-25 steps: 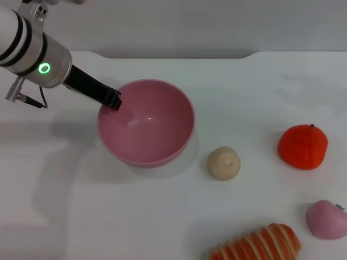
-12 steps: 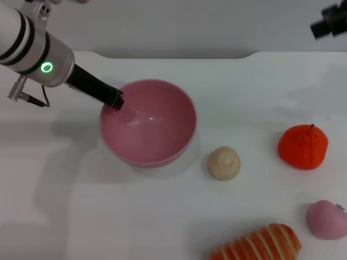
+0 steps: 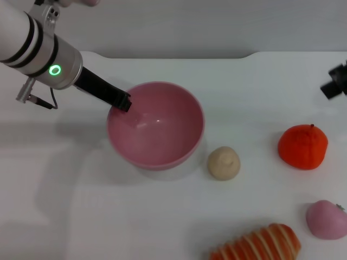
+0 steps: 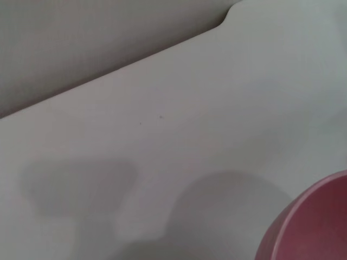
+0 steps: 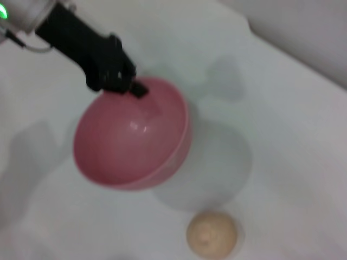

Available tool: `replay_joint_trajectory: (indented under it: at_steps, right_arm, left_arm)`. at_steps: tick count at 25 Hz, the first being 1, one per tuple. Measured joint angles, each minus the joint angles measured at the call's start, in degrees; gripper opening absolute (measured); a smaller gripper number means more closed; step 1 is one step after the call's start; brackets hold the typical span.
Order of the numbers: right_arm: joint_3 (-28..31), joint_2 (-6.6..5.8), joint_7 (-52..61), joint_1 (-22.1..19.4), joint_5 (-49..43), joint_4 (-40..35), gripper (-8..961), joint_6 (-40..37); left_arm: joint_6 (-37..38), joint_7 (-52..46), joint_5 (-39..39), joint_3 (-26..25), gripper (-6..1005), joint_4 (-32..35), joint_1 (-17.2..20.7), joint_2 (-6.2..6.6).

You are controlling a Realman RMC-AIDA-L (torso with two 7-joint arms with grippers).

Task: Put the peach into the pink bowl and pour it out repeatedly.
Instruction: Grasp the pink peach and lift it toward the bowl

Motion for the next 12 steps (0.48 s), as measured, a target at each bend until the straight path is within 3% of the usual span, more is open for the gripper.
replay_joint_trajectory:
  at_steps: [12]
  right_arm:
    - [-2.05, 0.68, -0.60, -4.10, -1.54, 1.66, 491, 3.20]
  left_arm:
    - [-2.10, -0.31, -1.83, 2.31, 42, -1.60, -0.14, -0.09]
